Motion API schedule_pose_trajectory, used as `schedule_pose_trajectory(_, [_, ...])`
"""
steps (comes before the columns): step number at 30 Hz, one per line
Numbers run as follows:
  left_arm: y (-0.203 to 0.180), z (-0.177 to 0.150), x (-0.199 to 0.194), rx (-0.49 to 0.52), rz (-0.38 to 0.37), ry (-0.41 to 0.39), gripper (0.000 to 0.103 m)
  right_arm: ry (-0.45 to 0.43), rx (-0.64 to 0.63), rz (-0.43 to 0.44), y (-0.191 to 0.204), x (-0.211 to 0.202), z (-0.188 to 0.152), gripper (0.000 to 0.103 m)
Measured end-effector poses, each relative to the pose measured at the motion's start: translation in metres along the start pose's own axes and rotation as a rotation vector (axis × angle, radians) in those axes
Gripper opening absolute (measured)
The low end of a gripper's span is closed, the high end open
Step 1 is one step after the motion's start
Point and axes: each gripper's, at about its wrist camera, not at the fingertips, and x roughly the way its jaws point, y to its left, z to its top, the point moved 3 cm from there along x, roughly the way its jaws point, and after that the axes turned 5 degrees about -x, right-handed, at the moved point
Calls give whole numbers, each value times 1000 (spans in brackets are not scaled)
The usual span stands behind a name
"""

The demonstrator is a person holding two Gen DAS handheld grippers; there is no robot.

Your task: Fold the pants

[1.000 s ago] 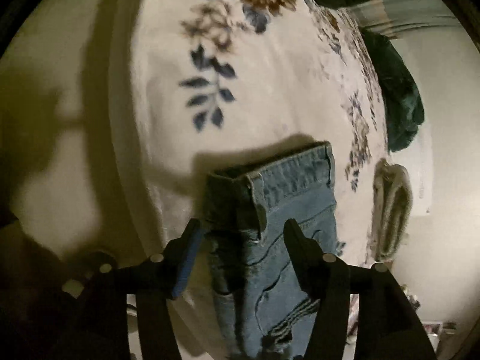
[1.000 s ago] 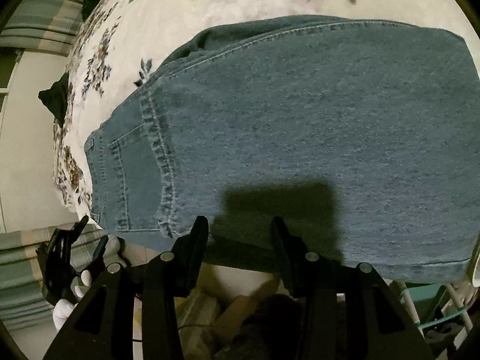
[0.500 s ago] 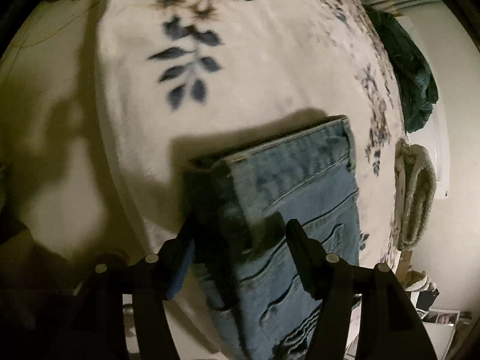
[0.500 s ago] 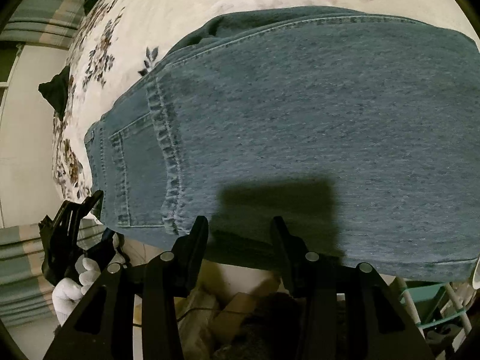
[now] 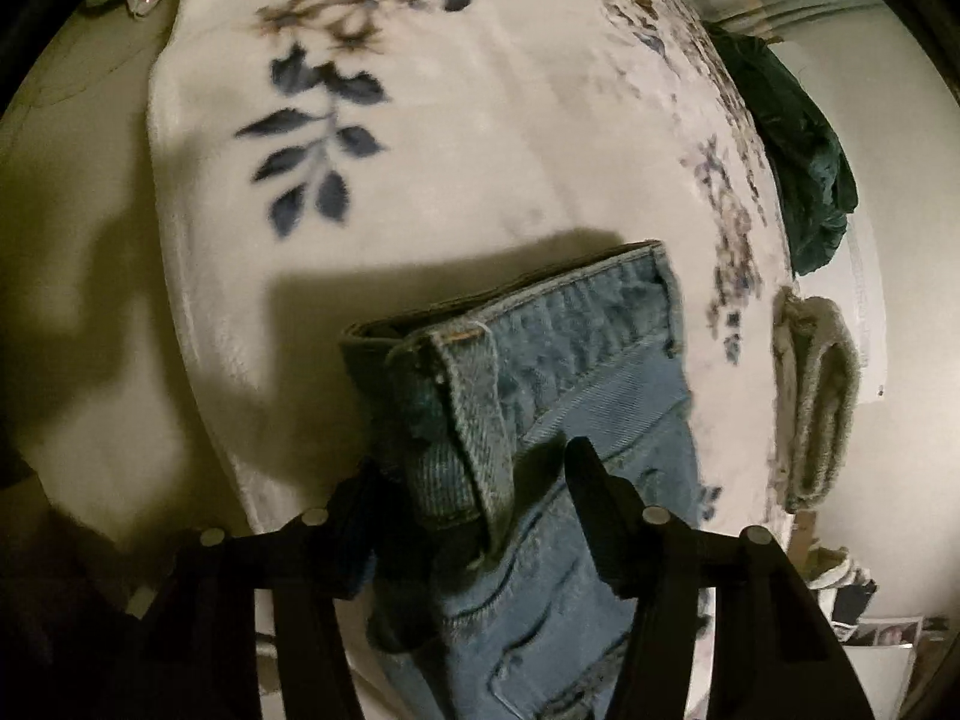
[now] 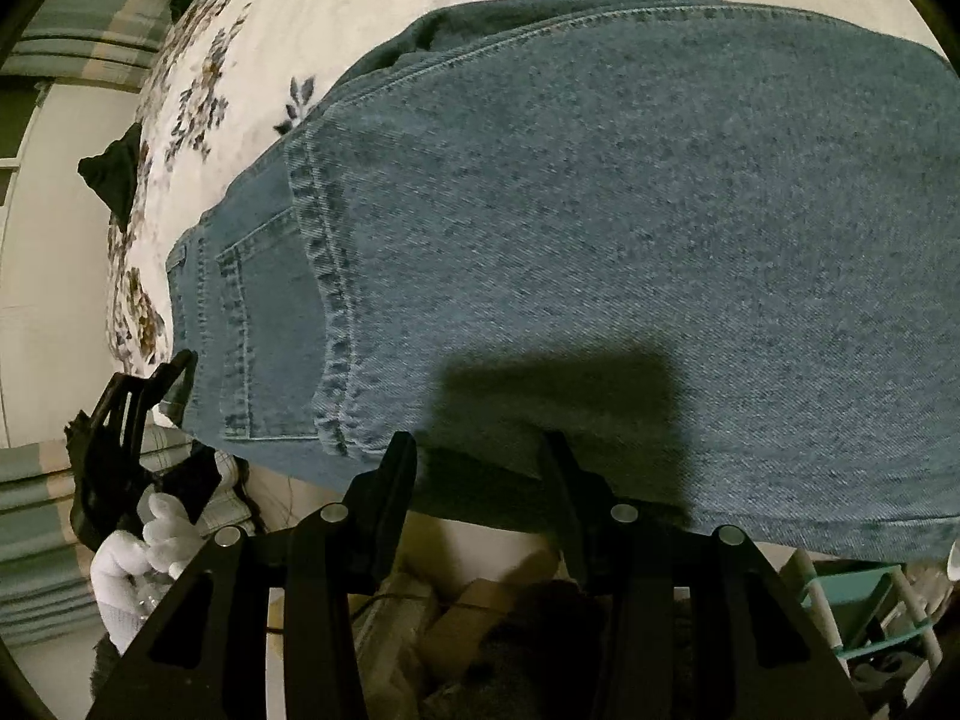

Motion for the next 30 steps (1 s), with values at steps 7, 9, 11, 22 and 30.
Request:
schedule_pose_trajectory(7, [5, -5, -10, 14, -15, -67, 31, -7, -4, 5, -1, -3, 0, 46])
schedule_pose_trajectory(9, [-5, -10, -18, 70, -14, -106, 25, -10, -1, 5, -5, -5, 0, 46])
schedule_pose_trajectory(11, [-24, -19, -34, 156, -19, -154, 23, -18, 4, 7, -8, -7, -1, 46])
schedule_pose_trajectory(22, [-168, -145, -127, 782, -216, -210, 20, -106, 123, 44, -60, -48, -17, 46])
schedule_pose_trajectory(30, [-208, -322, -89, 1173, -282, -1, 19, -212, 319, 20, -150, -108, -49, 46])
